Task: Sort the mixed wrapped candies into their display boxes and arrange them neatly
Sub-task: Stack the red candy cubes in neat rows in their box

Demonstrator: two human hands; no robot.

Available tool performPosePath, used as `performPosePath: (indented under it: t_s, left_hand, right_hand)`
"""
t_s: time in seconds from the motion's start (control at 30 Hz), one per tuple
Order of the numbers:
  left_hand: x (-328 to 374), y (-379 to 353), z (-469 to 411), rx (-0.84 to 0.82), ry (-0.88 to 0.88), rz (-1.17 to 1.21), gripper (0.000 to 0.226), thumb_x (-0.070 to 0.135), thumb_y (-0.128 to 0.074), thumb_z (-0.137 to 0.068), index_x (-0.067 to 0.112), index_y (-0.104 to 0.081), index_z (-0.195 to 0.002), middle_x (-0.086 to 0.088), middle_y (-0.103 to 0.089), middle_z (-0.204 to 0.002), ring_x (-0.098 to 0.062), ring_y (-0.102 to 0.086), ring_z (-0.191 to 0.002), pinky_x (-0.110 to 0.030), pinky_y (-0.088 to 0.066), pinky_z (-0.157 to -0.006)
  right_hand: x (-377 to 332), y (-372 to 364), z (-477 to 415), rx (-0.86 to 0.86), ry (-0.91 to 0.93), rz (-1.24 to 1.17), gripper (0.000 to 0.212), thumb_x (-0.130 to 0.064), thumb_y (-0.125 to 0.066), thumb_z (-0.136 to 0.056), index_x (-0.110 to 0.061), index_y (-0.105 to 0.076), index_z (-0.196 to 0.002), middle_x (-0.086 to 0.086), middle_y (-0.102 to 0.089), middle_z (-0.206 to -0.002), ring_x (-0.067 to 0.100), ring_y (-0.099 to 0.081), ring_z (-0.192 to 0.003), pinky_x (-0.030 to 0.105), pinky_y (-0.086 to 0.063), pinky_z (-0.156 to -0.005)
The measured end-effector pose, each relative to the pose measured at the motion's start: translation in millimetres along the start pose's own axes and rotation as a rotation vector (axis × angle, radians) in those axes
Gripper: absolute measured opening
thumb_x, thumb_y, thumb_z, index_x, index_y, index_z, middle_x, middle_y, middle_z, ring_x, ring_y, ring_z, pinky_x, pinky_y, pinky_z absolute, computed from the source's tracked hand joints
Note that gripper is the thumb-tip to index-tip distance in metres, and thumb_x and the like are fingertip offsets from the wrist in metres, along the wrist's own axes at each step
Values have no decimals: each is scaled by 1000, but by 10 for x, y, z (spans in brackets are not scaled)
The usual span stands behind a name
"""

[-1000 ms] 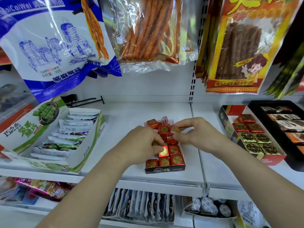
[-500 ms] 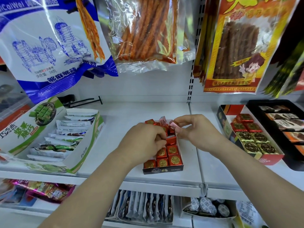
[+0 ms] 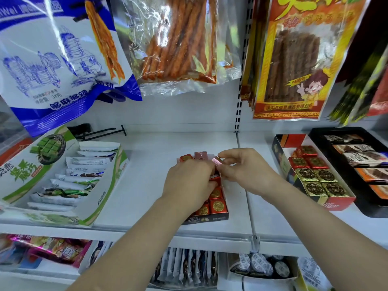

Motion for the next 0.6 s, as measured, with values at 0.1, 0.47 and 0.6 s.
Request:
performPosePath:
  t_s: [0.1, 0.47, 0.6]
  left_hand:
    - [-13, 23, -10, -50, -17, 67, 11, 38, -59, -87, 28, -57, -91, 5, -63, -96, -19, -58, -91, -29, -41, -68]
    - [-411, 414, 158, -203, 53, 162, 15, 29, -69, -80, 30, -57, -88, 16, -59, -70, -5, -56, -67, -17, -40, -55]
    - [-400, 326, 147, -228, -22, 124, 19, 27, -66, -83, 29, -61, -101, 14, -49, -60, -4, -45, -57, -19, -33, -53]
  right_hand:
    - [-1, 13, -3, 20, -7, -22, 33, -30, -72, -83, -17, -67, -113, 6, -69, -97, 23, -68, -89, 45, -54, -90]
    - [-131, 18, 79, -28, 90, 116, 7, -28, -66, -87, -27, -73, -87, -9, -72, -72, 1, -66, -66, 20, -55, -69]
    - [-200, -42, 139, -77, 164, 286, 9, -30, -69, -82, -23, -74, -87, -3, -69, -71, 8, -60, -64, 21, -51, -64]
Point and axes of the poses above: each hand's wrist, its own z-axis away from the middle knuckle, its own y-axis out of the back of the hand, x = y × z, the point moved 2 cm from there along -z, towards the middle knuckle
